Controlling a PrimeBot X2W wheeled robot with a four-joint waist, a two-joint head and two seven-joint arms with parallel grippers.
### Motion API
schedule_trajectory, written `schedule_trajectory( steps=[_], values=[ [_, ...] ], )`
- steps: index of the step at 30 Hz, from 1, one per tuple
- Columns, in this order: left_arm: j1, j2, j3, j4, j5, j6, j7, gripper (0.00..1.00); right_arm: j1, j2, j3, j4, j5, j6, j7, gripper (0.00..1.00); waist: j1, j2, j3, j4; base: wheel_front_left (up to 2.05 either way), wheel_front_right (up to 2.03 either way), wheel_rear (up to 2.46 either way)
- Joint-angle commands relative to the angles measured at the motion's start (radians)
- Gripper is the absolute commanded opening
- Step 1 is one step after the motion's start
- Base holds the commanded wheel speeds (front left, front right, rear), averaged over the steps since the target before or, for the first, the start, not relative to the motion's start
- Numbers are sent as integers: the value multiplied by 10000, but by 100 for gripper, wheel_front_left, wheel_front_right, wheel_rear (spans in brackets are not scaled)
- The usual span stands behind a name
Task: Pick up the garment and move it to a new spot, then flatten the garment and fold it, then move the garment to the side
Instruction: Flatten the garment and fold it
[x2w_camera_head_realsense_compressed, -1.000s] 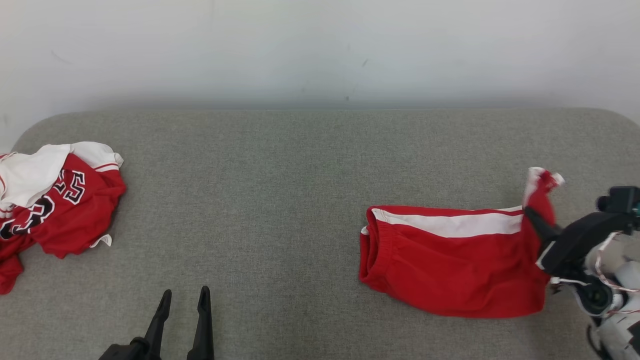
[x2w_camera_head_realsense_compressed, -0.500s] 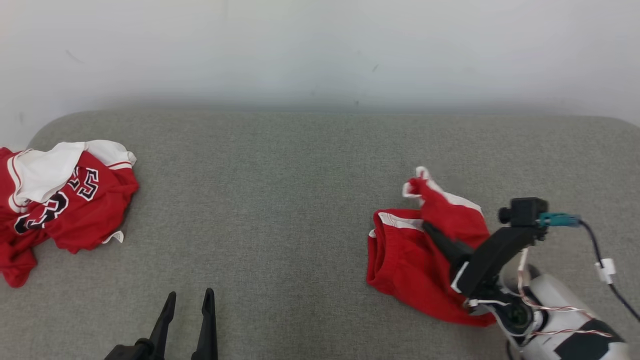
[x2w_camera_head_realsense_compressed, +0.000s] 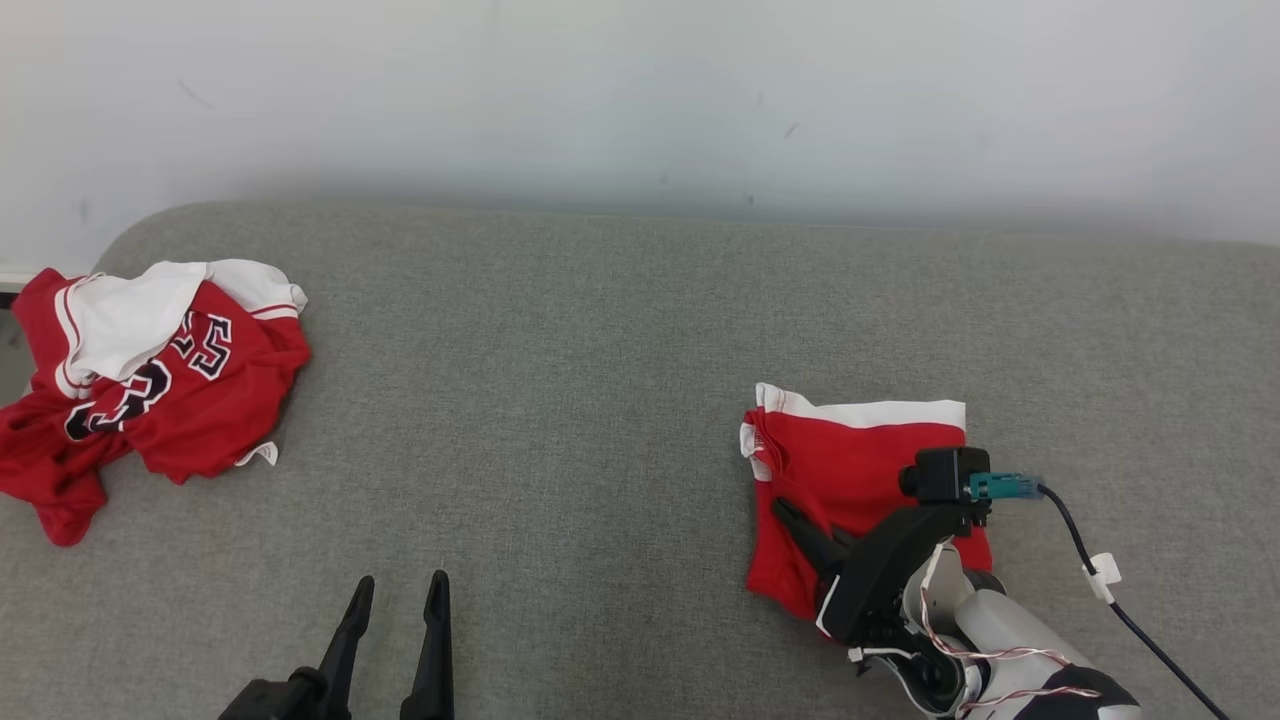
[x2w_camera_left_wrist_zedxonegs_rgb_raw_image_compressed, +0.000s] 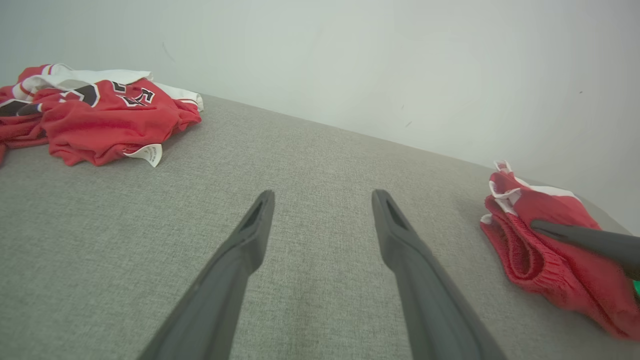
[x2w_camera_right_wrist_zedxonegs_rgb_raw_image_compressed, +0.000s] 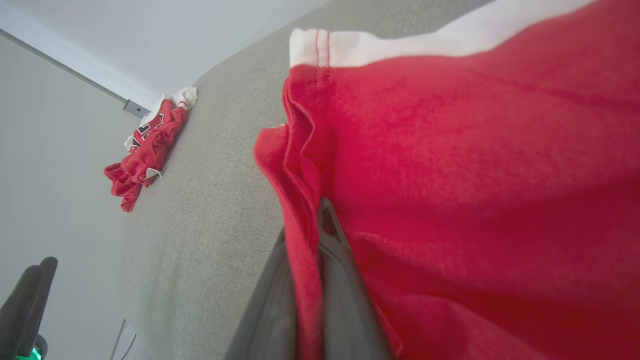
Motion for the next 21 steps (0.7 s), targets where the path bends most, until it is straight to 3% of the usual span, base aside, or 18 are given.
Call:
schedule_trajectory(
  steps=[1,2,3,4,5,11,21],
  values=[
    [-67,-6,-5,38,-24,13,-26,100,-94,53,60,155,-156,-16,-153,0,0,0,19,33,0,0,0],
    [-75,-6,-6,44,-26,13,-26,100,-122,129,123,240,-222,-16,-256,0,0,0,22,39,0,0,0],
    [-76,-7,-22,63,-8,13,-26,100,-121,206,241,271,-294,-14,-288,25,0,0,20,41,0,0,0],
    [-70,-7,-28,71,13,13,-26,100,-95,252,302,310,-268,-14,-307,92,0,0,12,35,0,0,0],
    [-58,-6,-29,76,29,13,-26,100,-102,240,302,277,-216,-16,-428,100,0,0,0,28,0,0,0],
    [180,-6,33,96,109,13,-26,100,36,-301,86,-485,42,-16,-1521,100,0,0,-182,-83,0,0,0],
    [446,-7,200,-17,144,13,-26,100,964,-1779,-814,-1299,-173,-16,-3443,100,0,0,-423,-267,0,0,0]
  ],
)
